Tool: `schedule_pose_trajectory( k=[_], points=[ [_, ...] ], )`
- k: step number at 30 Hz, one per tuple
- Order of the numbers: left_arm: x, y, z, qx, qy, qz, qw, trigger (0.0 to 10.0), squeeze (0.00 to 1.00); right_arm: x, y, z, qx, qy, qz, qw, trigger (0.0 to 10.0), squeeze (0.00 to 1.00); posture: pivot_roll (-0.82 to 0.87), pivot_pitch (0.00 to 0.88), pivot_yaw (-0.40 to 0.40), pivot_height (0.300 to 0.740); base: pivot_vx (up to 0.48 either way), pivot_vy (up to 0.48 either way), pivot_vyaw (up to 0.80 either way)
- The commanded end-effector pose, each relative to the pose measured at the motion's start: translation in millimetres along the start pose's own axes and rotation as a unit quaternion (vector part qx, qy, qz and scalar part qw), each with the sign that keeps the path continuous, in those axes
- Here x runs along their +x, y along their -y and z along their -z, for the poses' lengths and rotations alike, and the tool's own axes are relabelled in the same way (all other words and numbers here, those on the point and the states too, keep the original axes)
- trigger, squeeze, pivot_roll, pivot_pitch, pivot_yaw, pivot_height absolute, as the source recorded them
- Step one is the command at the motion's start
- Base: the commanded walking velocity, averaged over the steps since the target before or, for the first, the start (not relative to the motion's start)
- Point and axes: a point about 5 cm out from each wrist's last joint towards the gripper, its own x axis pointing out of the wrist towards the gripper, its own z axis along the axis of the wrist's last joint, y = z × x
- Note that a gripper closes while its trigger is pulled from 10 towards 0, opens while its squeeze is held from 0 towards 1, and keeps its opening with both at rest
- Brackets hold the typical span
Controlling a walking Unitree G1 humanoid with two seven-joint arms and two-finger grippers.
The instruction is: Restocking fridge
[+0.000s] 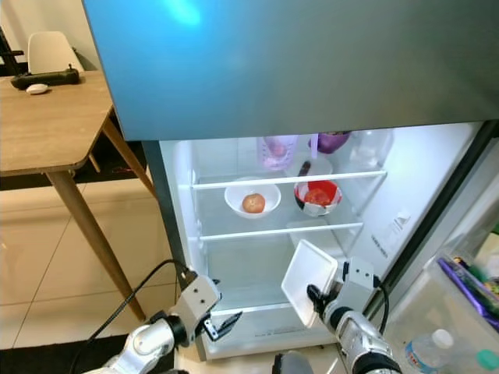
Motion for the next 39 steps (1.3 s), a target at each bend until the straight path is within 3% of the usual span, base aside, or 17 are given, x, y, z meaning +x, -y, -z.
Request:
schedule_pose_trajectory(
  k=[1, 15, 21, 27, 32, 39],
  points=[
    [-2.1, 2.4, 1.2, 0.011, 0.0, -0.002, 1.0, 10.0, 0.0, 2.1, -3.4, -5.3, 0.003, 0.012, -0.001, 1.0, 10.0, 0.0, -0.04, 0.0, 0.013, 0.574, 0.0, 0.0, 0.0],
    [-9.5, -1.8, -1.3, 0.053, 0.017, -0.052, 0.997, 10.0, 0.0, 9.4, -17.7, -15.3, 0.016, 0.026, 0.003, 1.0, 10.0, 0.0, -0.03, 0.018, 0.015, 0.525, 0.0, 0.0, 0.0],
    [-16.1, 2.6, -4.9, 0.062, 0.039, -0.06, 0.996, 10.0, 0.0, 12.1, -21.1, -20.6, 0.049, 0.035, 0.019, 0.998, 10.0, 0.0, -0.02, 0.04, 0.018, 0.495, 0.0, 0.0, 0.0],
    [-21.3, 10.4, -7.0, 0.045, 0.057, -0.065, 0.995, 10.0, 0.0, 14.1, -23.9, -21.1, 0.094, 0.035, 0.033, 0.994, 10.0, 0.0, -0.01, 0.063, 0.017, 0.475, 0.0, 0.0, 0.0],
    [-32.4, 13.6, -8.9, 0.015, 0.079, -0.093, 0.992, 10.0, 0.0, 18.7, -39.9, -26.1, 0.163, 0.038, -0.014, 0.986, 10.0, 0.0, 0.0, 0.101, 0.01, 0.445, 0.0, 0.0, 0.0],
    [-39.9, 12.9, -9.7, -0.026, 0.093, -0.121, 0.988, 10.0, 0.0, 20.0, -50.7, -25.3, 0.216, 0.03, -0.064, 0.974, 10.0, 0.0, 0.0, 0.118, 0.004, 0.415, 0.0, 0.0, 0.0]
  ],
)
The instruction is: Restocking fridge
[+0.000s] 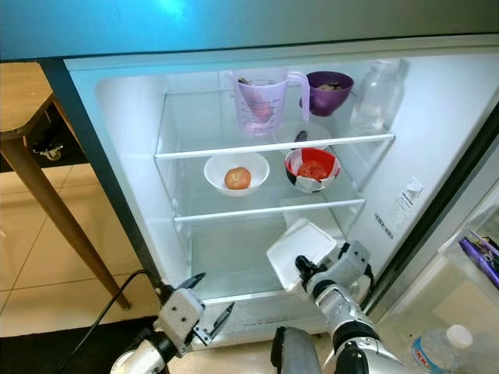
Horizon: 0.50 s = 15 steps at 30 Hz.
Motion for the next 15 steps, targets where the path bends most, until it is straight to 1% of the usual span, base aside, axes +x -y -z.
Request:
schedule_pose_trajectory(
  k=[1, 3, 5, 8, 11, 12, 13, 15],
  points=[
    [-3.5, -2.0, 0.8, -0.008, -0.002, -0.008, 1.0, 10.0, 0.0, 2.2, -8.4, 0.9, 0.024, -0.003, -0.028, 0.999, 10.0, 0.0, 0.0, 0.118, 0.004, 0.411, 0.0, 0.0, 0.0],
    [-4.3, -1.7, -3.1, -0.011, 0.008, -0.011, 1.0, 10.0, 0.0, 2.4, -13.4, 6.6, 0.043, -0.016, -0.06, 0.997, 10.0, 0.0, 0.01, 0.127, 0.001, 0.401, 0.0, 0.0, 0.0],
    [-5.1, -1.2, -7.2, -0.014, 0.016, -0.012, 1.0, 10.0, 0.0, 1.9, -14.6, 12.8, 0.051, -0.026, -0.073, 0.996, 10.0, 0.0, 0.01, 0.132, -0.001, 0.391, 0.0, 0.0, 0.0],
    [-5.8, -0.2, -10.4, -0.017, 0.022, -0.015, 0.999, 10.0, 0.0, 1.1, -10.6, 19.2, 0.064, -0.028, -0.057, 0.996, 10.0, 0.0, 0.02, 0.139, -0.002, 0.371, 0.0, 0.0, 0.0],
    [-6.3, 0.5, -12.0, -0.018, 0.024, -0.015, 0.999, 10.0, 0.0, 1.3, -9.9, 19.1, 0.078, -0.02, -0.048, 0.996, 10.0, 0.0, 0.03, 0.147, -0.002, 0.361, 0.0, 0.0, 0.0],
    [-6.4, 0.6, -13.2, -0.02, 0.026, -0.015, 0.999, 10.0, 0.0, 1.7, -10.5, 18.3, 0.088, -0.014, -0.048, 0.995, 10.0, 0.0, 0.03, 0.147, -0.002, 0.356, 0.0, 0.0, 0.0],
    [-6.4, 0.6, -13.2, -0.02, 0.026, -0.015, 0.999, 10.0, 0.0, 1.7, -10.5, 18.3, 0.088, -0.014, -0.048, 0.995, 10.0, 0.0, 0.03, 0.147, -0.002, 0.356, 0.0, 0.0, 0.0],
    [-6.2, 1.2, -17.0, -0.023, 0.032, -0.014, 0.999, 10.0, 0.0, 3.0, -14.3, 14.6, 0.111, 0.001, -0.056, 0.992, 10.0, 0.0, 0.05, 0.159, 0.0, 0.346, 0.0, 0.0, 0.0]
  ],
)
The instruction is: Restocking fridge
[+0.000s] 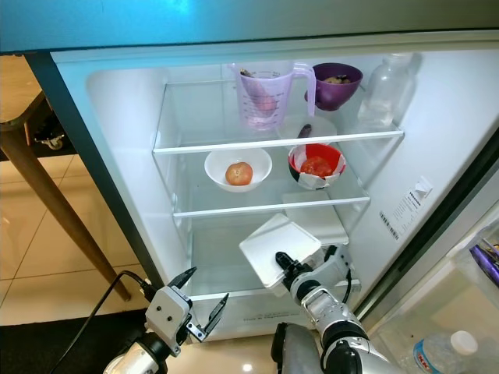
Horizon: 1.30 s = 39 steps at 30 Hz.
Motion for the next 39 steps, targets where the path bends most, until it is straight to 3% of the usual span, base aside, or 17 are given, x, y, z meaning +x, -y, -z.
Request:
schedule_pose_trajectory(
  k=[1, 9, 14, 17, 18, 22, 28, 31, 39],
  points=[
    [-1.6, 2.2, -1.9, -0.006, 0.0, 0.003, 1.0, 10.0, 0.0, 3.2, -7.7, -1.1, 0.028, 0.018, -0.018, 0.999, 10.0, 0.0, 0.06, 0.163, 0.004, 0.341, 0.0, 0.0, 0.0],
    [0.1, -1.6, -24.4, 0.009, 0.033, -0.001, 0.999, 10.0, 0.0, 4.1, -12.5, -1.8, 0.083, 0.048, -0.049, 0.994, 10.0, 0.0, 0.12, 0.215, 0.009, 0.3, 0.0, 0.0, 0.0],
    [-0.5, -5.0, -30.4, 0.009, 0.039, -0.006, 0.999, 10.0, 0.0, 5.0, -17.1, -4.7, 0.087, 0.054, -0.07, 0.992, 10.0, 0.0, 0.13, 0.241, 0.01, 0.3, 0.0, 0.0, 0.0],
    [0.7, -6.3, -39.0, 0.008, 0.049, -0.009, 0.999, 10.0, 0.0, 5.7, -22.0, -15.0, 0.094, 0.075, -0.084, 0.989, 10.0, 0.0, 0.14, 0.264, 0.013, 0.3, 0.0, 0.0, 0.0],
    [3.0, -1.8, -50.2, 0.005, 0.064, 0.0, 0.998, 10.0, 0.0, 5.3, -24.5, -28.4, 0.099, 0.102, -0.091, 0.986, 10.0, 0.0, 0.16, 0.309, 0.025, 0.3, 0.0, 0.0, 0.0],
    [4.5, 7.2, -61.7, 0.009, 0.075, 0.022, 0.997, 10.0, 0.0, 3.3, -27.7, -47.8, 0.113, 0.143, -0.102, 0.978, 10.0, 0.0, 0.18, 0.338, 0.038, 0.3, 0.0, 0.0, 0.0],
    [-2.0, 14.9, -65.5, -0.001, 0.065, 0.039, 0.997, 10.0, 0.0, -0.1, -31.1, -69.4, 0.125, 0.19, -0.114, 0.967, 10.0, 0.0, 0.2, 0.367, 0.048, 0.3, 0.0, 0.0, 0.0],
    [-12.2, 22.9, -65.8, -0.025, 0.048, 0.054, 0.997, 10.0, 0.0, -2.9, -35.2, -86.2, 0.14, 0.223, -0.123, 0.957, 10.0, 0.0, 0.22, 0.411, 0.059, 0.3, 0.0, 0.0, 0.0],
    [-19.5, 33.0, -74.6, -0.063, 0.037, 0.067, 0.995, 10.0, 0.0, -5.4, -45.2, -105.2, 0.154, 0.262, -0.143, 0.942, 10.0, 0.0, 0.24, 0.466, 0.079, 0.3, 0.0, 0.0, 0.0]
  ],
)
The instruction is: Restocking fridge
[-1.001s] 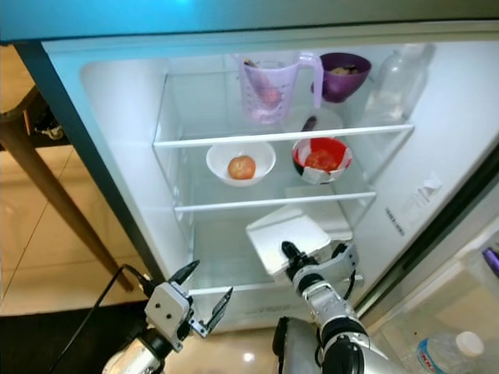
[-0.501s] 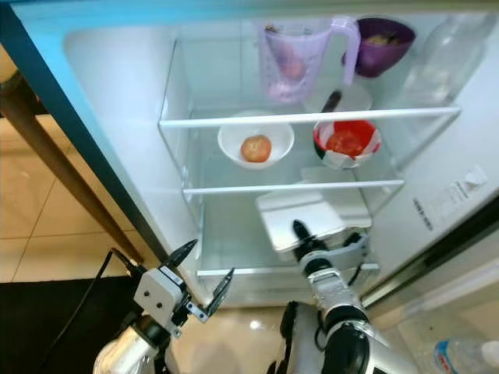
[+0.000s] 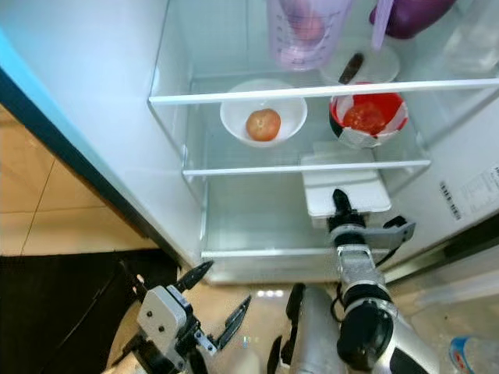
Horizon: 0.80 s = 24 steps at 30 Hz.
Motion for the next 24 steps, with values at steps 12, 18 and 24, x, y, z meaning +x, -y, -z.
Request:
schedule_pose_trajectory(
  k=[12, 18, 24],
  points=[
    [-4.6, 6.1, -17.6, -0.01, -0.012, 0.034, 0.999, 10.0, 0.0, 12.4, -21.0, -26.3, 0.027, 0.064, -0.035, 0.997, 10.0, 0.0, 0.26, 0.517, 0.107, 0.3, 0.0, 0.0, 0.0],
    [-5.2, 4.9, -20.6, -0.01, -0.014, 0.035, 0.999, 10.0, 0.0, 10.9, -19.9, -33.9, 0.035, 0.084, -0.042, 0.995, 10.0, 0.0, 0.27, 0.517, 0.117, 0.3, 0.0, 0.0, 0.0],
    [-5.8, 5.8, -24.5, -0.008, -0.013, 0.038, 0.999, 10.0, 0.0, 9.9, -20.3, -38.0, 0.038, 0.096, -0.055, 0.993, 10.0, 0.0, 0.29, 0.517, 0.124, 0.3, 0.0, 0.0, 0.0]
  ],
)
